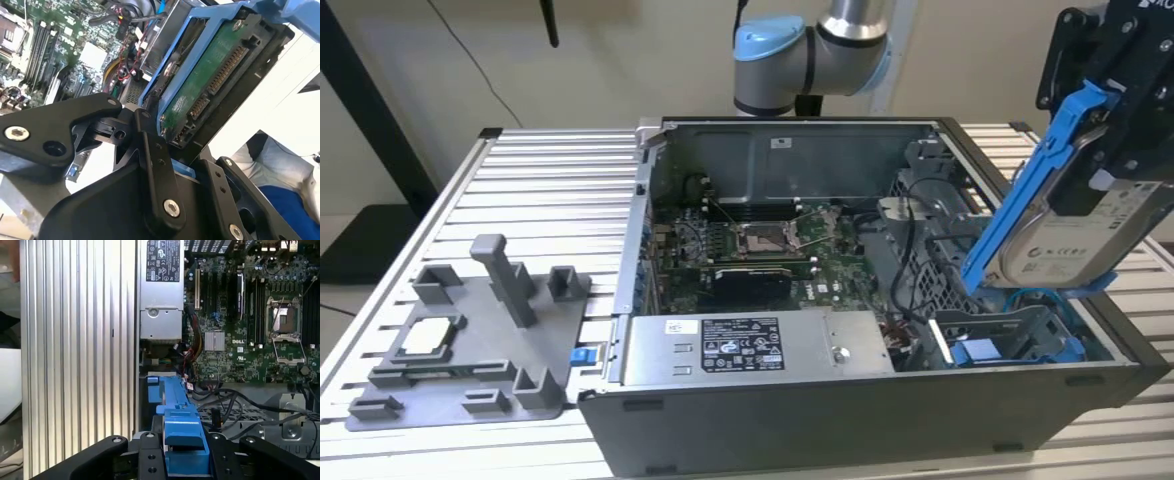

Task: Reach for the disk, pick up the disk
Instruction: 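Pick up the disk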

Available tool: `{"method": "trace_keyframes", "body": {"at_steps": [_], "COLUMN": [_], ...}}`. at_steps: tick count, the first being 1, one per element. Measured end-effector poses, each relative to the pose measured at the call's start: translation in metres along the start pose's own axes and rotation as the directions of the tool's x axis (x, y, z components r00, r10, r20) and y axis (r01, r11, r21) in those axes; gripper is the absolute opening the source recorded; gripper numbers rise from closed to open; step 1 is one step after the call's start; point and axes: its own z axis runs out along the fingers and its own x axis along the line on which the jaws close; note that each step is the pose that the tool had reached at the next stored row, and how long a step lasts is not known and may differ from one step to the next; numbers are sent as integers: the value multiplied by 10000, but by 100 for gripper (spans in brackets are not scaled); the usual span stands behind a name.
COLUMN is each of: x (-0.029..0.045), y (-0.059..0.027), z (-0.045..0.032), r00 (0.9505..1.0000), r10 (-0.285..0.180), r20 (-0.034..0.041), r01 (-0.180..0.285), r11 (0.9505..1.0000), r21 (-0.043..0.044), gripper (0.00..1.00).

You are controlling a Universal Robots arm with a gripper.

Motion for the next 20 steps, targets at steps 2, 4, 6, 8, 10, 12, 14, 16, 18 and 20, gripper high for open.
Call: {"method": "trace_keyframes", "body": {"at_steps": [2, 4, 6, 8, 10, 12, 14, 16, 18, 20], "x": [16, 30, 40, 44, 44, 45, 45, 45, 45, 45], "y": [-1, -3, -4, -6, -6, -6, -6, -7, -7, -7], "z": [24, 48, 71, 95, 108, 110, 110, 110, 111, 112], "r00": [10000, 10000, 10000, 10000, 10000, 10000, 10000, 10000, 10000, 10000], "r10": [0, 0, 0, 0, 0, 1, 0, 0, 0, 0], "r20": [1, 1, 1, -1, 0, 0, 0, 0, 1, 1], "r01": [0, 0, 0, 0, 0, -1, 0, 0, 0, 0], "r11": [10000, 10000, 10000, 10000, 10000, 10000, 10000, 10000, 10000, 10000], "r21": [0, 0, 0, 0, 0, 0, 0, 0, 0, 0], "gripper": [0, 0, 0, 0, 0, 0, 0, 0, 0, 0]}}
